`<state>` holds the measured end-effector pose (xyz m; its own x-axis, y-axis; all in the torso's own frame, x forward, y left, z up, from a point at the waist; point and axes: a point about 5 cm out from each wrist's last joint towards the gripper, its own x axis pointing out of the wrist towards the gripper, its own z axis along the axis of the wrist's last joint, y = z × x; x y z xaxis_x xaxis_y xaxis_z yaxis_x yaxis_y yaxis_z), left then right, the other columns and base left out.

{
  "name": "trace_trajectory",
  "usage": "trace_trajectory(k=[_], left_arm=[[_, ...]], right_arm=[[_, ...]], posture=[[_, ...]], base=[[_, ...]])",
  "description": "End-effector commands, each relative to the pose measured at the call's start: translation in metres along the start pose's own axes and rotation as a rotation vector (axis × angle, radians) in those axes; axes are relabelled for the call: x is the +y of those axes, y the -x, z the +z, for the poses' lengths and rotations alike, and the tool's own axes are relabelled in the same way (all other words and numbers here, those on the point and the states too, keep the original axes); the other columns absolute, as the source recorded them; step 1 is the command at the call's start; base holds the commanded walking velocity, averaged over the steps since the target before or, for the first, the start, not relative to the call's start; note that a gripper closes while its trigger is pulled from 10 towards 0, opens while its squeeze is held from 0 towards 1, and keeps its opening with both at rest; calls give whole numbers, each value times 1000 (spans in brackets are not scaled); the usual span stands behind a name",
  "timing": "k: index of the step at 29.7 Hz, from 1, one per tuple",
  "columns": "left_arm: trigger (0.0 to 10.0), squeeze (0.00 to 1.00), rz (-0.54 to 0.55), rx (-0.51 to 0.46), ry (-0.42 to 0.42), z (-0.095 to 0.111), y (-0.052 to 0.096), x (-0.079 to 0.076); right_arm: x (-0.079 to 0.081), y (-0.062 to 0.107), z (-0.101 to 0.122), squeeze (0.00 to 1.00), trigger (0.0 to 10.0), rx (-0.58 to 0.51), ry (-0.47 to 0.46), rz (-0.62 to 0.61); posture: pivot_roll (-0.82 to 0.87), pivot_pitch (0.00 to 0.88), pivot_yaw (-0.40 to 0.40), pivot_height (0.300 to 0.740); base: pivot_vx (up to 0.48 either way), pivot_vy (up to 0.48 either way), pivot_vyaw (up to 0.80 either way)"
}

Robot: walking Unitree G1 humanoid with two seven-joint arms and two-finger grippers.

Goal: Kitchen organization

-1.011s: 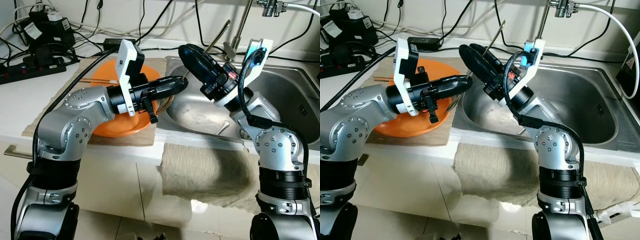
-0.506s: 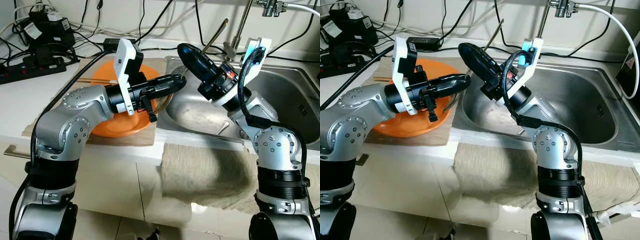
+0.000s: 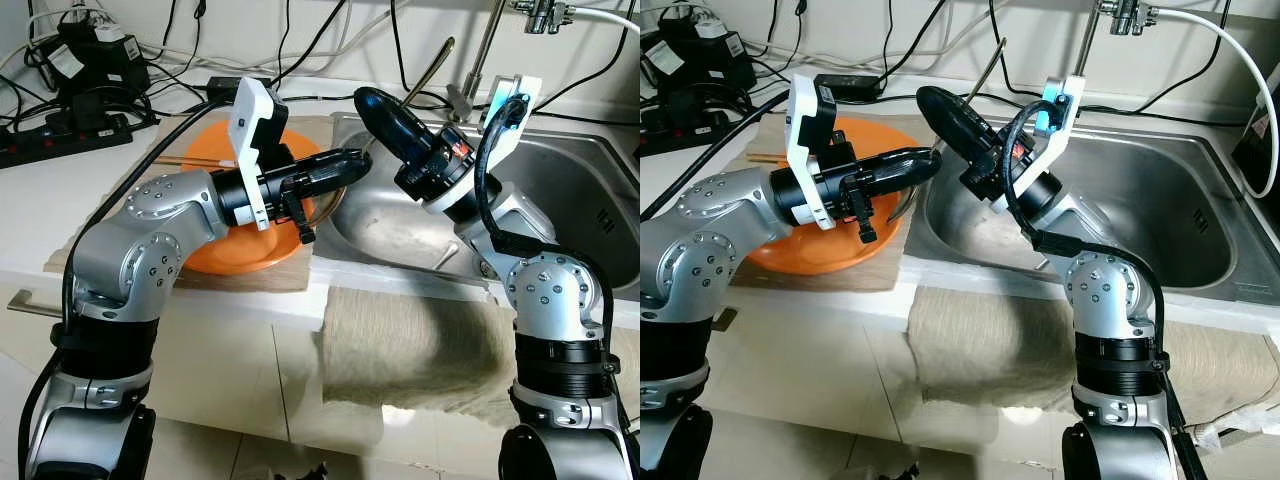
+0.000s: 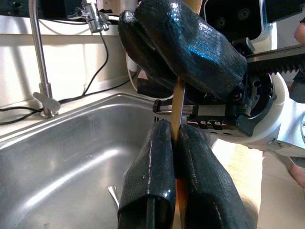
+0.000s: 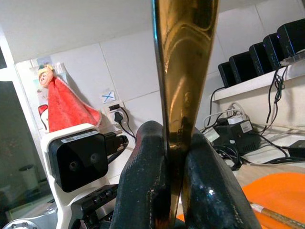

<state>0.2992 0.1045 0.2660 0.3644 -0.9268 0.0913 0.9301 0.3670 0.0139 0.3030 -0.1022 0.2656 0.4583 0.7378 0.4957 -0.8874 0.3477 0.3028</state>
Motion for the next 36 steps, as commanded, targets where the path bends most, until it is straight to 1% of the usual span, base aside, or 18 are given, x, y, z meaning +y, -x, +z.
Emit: trace_trajectory(k=[1,4,5,6,9,17,21,22,23,24,25,26,27,29,33,34,35,36], left_arm=[[10000,0,57,3,-8,1,1,5],[10000,0,73,-5,22,1,1,7],[10000,635,76,-11,28,2,0,8],[10000,1000,90,-25,54,4,0,9],[10000,1000,103,-48,89,7,-1,12],[10000,1000,139,-62,104,10,4,15],[10000,1000,204,-72,61,13,9,19],[10000,1000,204,-72,61,13,9,19],[10000,251,222,-49,20,11,12,21],[10000,251,222,-49,20,11,12,21],[10000,0,275,35,-102,3,17,23],[10000,0,299,84,-174,-1,19,23],[10000,0,310,110,-207,-4,20,21],[10000,0,301,120,-217,-5,20,16],[10000,0,233,138,-211,-9,15,-2],[10000,0,211,144,-188,-13,14,-9],[10000,0,211,144,-188,-13,14,-9],[10000,0,182,153,-161,-19,12,-16]], right_arm=[[-4,1,11,0,0,-28,37,-37],[-6,0,12,0,0,-33,42,-46],[-6,1,12,0,0,-32,46,-48],[-8,1,13,0,0,-25,55,-61],[-14,3,16,0,0,-21,76,-95],[-28,10,34,0,0,-26,139,-149],[-41,15,44,0,0,-22,198,-206],[-41,15,44,0,0,-22,198,-206],[-47,15,43,0,0,17,264,-245],[-47,15,43,0,0,17,264,-245],[-64,16,37,0,0,133,425,-354],[-73,17,32,0,1412,192,503,-412],[-82,18,28,0,10000,223,536,-463],[-92,19,19,0,10000,254,541,-511],[-113,24,-6,0,10000,370,545,-594],[-119,25,-15,0,10000,393,525,-621],[-119,25,-15,0,10000,393,525,-621],[-125,28,-25,0,10000,430,520,-675]], posture=[[-23,0,-17,740],[-24,0,-15,740],[-24,0,-15,740],[-24,0,-14,740],[-26,0,-15,740],[-29,0,-21,740],[-35,0,-22,740],[-35,0,-22,740],[-35,0,-22,740],[-35,0,-22,740],[-48,0,-14,740],[-49,0,-13,740],[-50,0,-11,740],[-53,0,-8,740],[-46,0,-15,740],[-41,0,-17,740],[-41,0,-17,740],[-35,0,-20,740]], base=[[0,0,0],[0,0,0],[0,0,0],[0,0,0],[0,0,0],[0,0,0],[0,0,0],[0,0,0],[0,0,0],[0,0,0],[0,0,0],[0,0,0],[0,0,0],[0,0,0],[0,0,0],[0,0,0],[0,0,0],[0,0,0]])
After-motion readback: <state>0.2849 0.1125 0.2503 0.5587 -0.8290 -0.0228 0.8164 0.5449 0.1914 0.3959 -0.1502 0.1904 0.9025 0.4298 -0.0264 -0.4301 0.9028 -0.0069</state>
